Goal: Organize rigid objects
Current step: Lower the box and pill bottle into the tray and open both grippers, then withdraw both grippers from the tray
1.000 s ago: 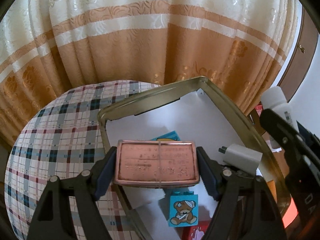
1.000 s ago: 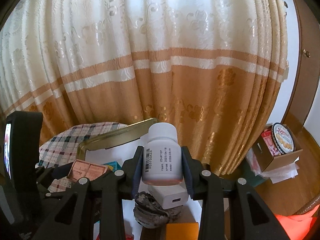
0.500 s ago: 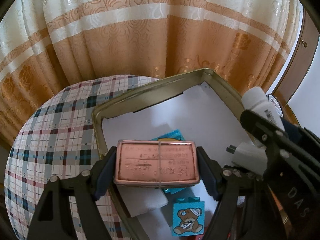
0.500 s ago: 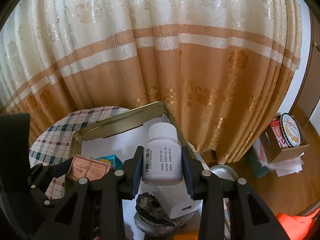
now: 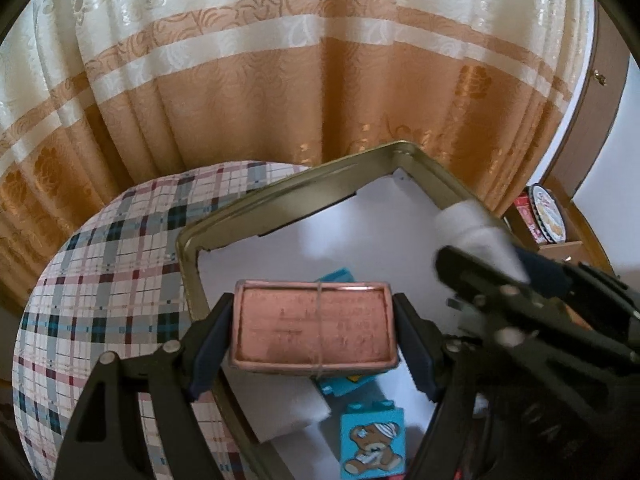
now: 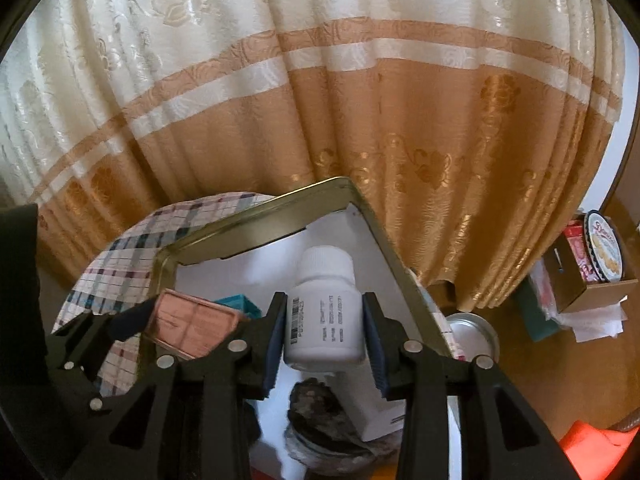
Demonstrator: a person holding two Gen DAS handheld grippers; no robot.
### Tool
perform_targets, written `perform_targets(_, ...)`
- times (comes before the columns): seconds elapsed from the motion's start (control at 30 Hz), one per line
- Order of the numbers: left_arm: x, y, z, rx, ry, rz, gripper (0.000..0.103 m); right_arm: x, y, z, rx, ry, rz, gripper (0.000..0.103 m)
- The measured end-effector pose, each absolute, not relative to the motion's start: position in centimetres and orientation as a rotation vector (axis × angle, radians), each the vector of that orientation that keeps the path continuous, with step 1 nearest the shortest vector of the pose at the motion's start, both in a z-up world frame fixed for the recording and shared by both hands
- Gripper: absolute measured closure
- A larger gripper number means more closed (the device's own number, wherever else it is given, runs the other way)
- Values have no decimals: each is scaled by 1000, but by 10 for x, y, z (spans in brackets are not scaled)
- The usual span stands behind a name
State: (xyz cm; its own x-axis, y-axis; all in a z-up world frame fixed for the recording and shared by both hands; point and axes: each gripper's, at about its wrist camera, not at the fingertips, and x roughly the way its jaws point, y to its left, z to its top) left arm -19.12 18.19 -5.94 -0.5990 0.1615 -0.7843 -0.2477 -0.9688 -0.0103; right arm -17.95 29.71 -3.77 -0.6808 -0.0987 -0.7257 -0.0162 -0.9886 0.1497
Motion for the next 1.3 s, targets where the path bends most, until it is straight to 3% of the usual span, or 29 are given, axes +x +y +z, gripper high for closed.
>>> perform_targets(0.03, -188, 183, -56, -1251, 156, 2621, 22, -178, 296, -36, 1232, -218, -2839, 37)
perform_targets(0.07, -185, 185, -52, -1226, 171, 2627, 19, -174, 295, -31, 1197, -221, -2852, 33)
perform_targets(0.13, -177, 187, -41, -1149, 199, 2644, 1, -165, 295, -21, 1135, -230, -2903, 28)
perform_targets(0.3, -160, 183, -25, -1095, 218, 2667, 0, -138, 299, 0, 1015, -315, -2997, 16)
perform_targets(0.93, -102, 142, -27, -1132, 238, 2716, 0, -70, 281, -3, 1000, -481, -3018, 16)
perform_targets(1.3, -70, 126, -31, -1079, 278, 2771, 0, -24, 259, 0, 872, -410, -3151, 16)
